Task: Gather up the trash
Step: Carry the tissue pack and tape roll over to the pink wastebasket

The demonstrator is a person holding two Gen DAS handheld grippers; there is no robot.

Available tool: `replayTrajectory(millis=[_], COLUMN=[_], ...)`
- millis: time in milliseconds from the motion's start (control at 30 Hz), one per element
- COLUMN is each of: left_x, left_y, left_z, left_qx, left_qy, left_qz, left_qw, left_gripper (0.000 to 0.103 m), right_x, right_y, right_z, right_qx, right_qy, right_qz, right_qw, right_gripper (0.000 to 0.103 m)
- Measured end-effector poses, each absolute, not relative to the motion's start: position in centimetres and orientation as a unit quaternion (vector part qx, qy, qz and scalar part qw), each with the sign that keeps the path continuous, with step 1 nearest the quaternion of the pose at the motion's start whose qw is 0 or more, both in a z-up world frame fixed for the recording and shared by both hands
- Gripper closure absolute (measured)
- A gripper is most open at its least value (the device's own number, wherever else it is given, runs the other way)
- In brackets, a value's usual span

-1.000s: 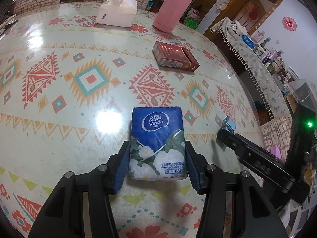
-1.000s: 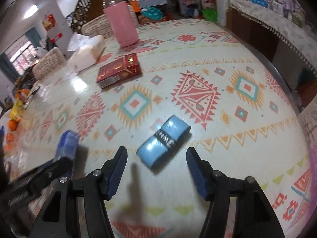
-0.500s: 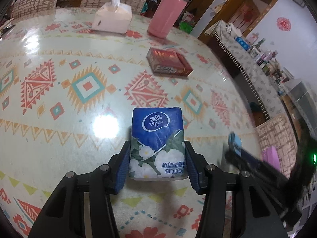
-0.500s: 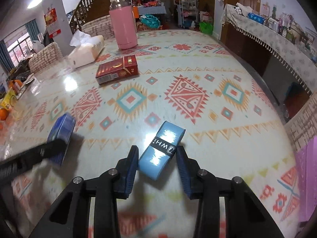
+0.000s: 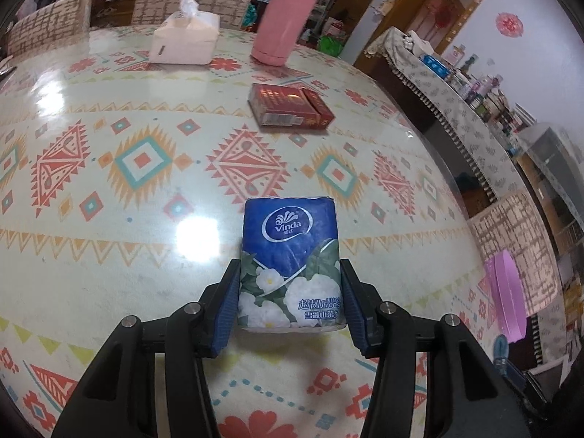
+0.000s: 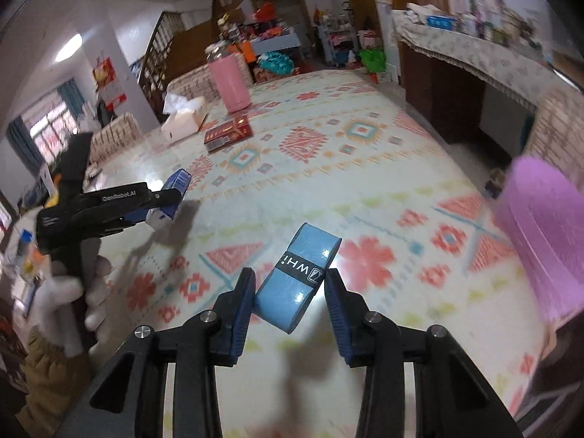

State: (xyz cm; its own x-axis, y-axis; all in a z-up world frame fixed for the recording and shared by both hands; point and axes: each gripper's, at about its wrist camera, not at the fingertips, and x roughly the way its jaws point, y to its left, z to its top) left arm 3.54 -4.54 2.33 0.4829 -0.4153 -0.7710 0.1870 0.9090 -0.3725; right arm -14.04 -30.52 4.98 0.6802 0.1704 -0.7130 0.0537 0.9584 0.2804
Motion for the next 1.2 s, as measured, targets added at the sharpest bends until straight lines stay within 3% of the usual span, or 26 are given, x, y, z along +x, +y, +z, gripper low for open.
replayTrajectory(millis=[333, 800, 1200], left_x=[-3.3, -12.7, -14.3], left_y=[-6.9, -9.9, -13.4], left_z=[4.9, 11.0, 9.4], left_qx=[-0.096, -0.048, 0.03], left_qy=[0.479, 0.372, 0.373], left_qz=[-0.214, -0.195, -0.134], left_qw=[0.846, 0.906, 0.918], left_gripper=[0.053, 0.052, 0.052], right_x=[-18.6, -21.9, -22.0], right_y=[-34.1, -35.4, -36.0], right_z=[6.0, 6.5, 5.6], right_qx=[0.189, 0.207, 0.215], right_qy=[0.357, 0.324, 0.322], right_qz=[0.037, 0.048, 0.054], right_qw=[0.914, 0.922, 0.92], right_gripper=[0.061, 0.061, 0.06])
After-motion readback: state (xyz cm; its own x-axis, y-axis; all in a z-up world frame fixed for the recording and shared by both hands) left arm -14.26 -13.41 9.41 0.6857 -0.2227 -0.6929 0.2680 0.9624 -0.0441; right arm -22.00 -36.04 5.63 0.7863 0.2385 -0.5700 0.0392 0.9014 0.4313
